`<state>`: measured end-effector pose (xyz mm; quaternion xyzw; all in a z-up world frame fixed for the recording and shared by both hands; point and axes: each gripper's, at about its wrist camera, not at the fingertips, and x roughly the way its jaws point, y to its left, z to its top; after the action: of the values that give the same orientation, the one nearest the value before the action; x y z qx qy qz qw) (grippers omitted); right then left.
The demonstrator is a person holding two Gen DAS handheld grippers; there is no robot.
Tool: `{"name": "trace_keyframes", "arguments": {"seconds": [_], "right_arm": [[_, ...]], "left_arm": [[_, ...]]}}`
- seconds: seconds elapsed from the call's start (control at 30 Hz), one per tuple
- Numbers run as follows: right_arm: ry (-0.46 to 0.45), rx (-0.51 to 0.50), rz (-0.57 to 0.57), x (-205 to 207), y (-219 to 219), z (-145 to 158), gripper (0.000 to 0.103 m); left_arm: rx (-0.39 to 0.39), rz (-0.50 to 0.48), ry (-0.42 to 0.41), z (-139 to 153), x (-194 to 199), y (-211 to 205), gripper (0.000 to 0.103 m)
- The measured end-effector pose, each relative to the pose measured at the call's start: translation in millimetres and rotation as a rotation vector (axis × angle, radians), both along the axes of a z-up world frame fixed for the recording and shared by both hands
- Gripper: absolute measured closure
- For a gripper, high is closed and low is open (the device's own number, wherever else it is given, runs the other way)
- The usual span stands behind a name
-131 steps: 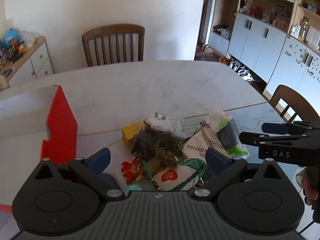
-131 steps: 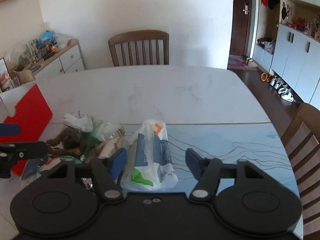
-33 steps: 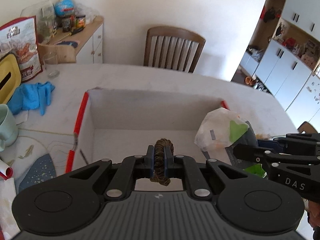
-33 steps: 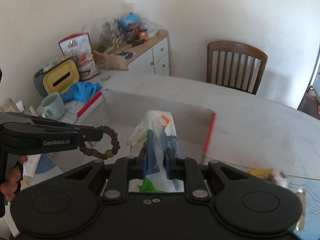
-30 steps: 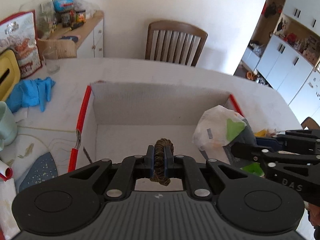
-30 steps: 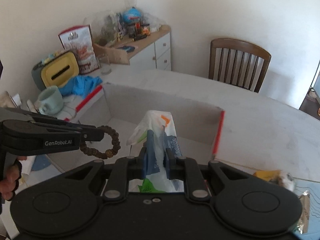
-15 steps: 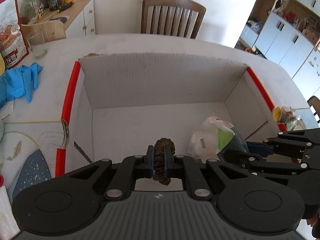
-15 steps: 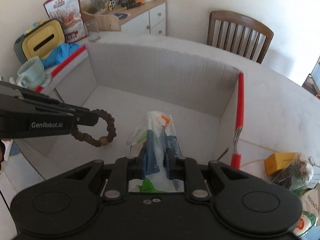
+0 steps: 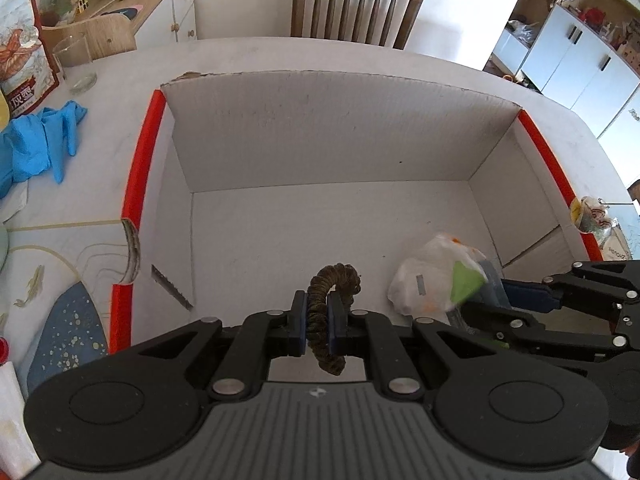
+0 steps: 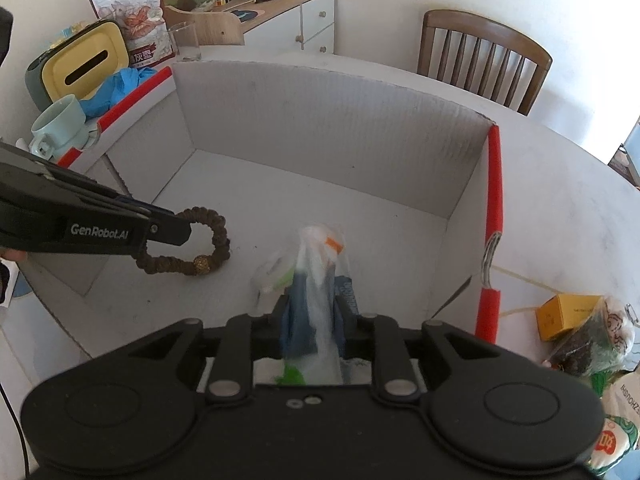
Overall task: Organize objects
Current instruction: 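Open the left tool to drop the bracelet while the right releases the bag into the box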
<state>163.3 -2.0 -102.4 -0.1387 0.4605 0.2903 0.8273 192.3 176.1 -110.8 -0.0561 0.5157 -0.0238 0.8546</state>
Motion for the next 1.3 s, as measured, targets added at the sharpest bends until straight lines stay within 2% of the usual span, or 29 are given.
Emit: {"name": "trace_keyframes", "arguments": {"seconds": [0.5, 0.7, 1.03, 1.3], "right_arm": [[-0.035, 0.069, -0.009, -9, -14, 21, 0.064], [-0.058, 0.1, -0.013, -16, -26, 32, 0.057], [-0.102, 0.198, -0.031, -36, -62, 66, 0.047], [-0.137, 0.267, -0.046, -55, -95, 89, 0.04]], "left_arm": [[0.048, 0.011, -0.018, 12, -8, -5, 0.09], [0.05, 0.011, -0.029, 15, -13, -8, 0.083], [0.073, 0.002, -0.135, 46, -43, -24, 0.082], [0.046, -0.003, -0.227, 75, -69, -46, 0.081]]}}
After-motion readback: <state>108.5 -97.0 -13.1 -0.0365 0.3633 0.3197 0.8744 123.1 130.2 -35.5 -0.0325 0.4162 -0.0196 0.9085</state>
